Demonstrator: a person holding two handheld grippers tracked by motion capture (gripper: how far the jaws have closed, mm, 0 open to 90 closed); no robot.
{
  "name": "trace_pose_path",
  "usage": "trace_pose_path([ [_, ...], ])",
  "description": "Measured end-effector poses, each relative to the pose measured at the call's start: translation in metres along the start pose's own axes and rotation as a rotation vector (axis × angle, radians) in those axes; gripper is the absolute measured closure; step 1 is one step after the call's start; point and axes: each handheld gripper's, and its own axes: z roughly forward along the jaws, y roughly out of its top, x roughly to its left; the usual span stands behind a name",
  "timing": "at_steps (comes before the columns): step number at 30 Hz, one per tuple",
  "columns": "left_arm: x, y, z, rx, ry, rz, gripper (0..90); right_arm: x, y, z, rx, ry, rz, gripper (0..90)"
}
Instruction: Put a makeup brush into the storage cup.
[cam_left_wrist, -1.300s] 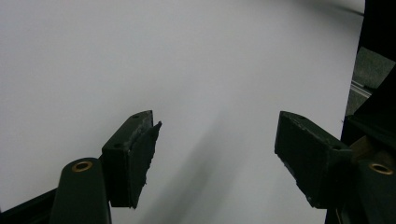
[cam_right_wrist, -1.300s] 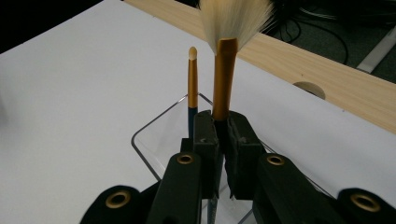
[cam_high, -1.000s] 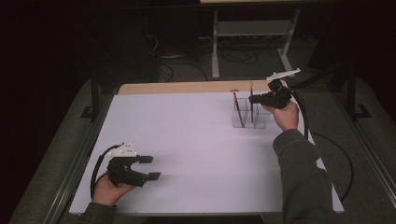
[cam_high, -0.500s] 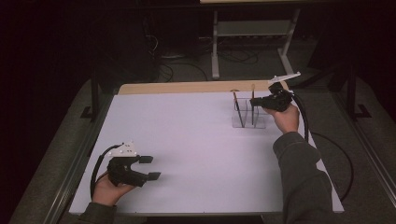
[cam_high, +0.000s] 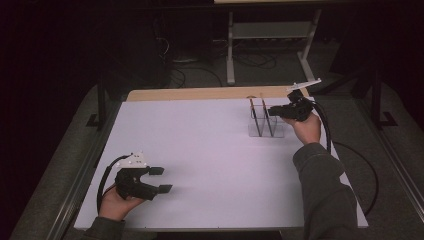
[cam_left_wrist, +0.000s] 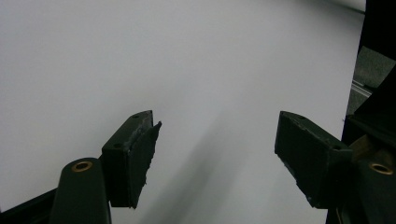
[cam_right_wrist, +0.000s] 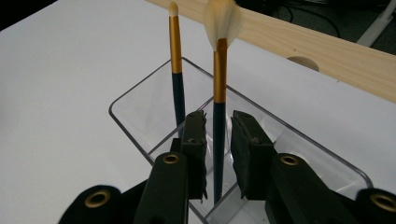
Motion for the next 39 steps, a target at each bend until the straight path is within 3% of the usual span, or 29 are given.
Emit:
trace_pose_path([
  [10, 0.0, -0.001, -0.001, 0.002, 0.005, -0.001, 28.2, 0.0, -0.002, -0.007, -0.018, 0.019, 0.009, 68.1],
  [29, -0.001, -0.002, -0.003, -0.01, 0.022, -0.001, 27.6, 0.011, -0.008, -0.025, -0.046, 0.025, -0.021, 53.3],
  [39, -0.001, -0.001, -0.003, -0.012, 0.031, 0.0, 26.4, 0.014, -0.019, -0.029, -0.047, 0.029, -0.019, 45.9],
])
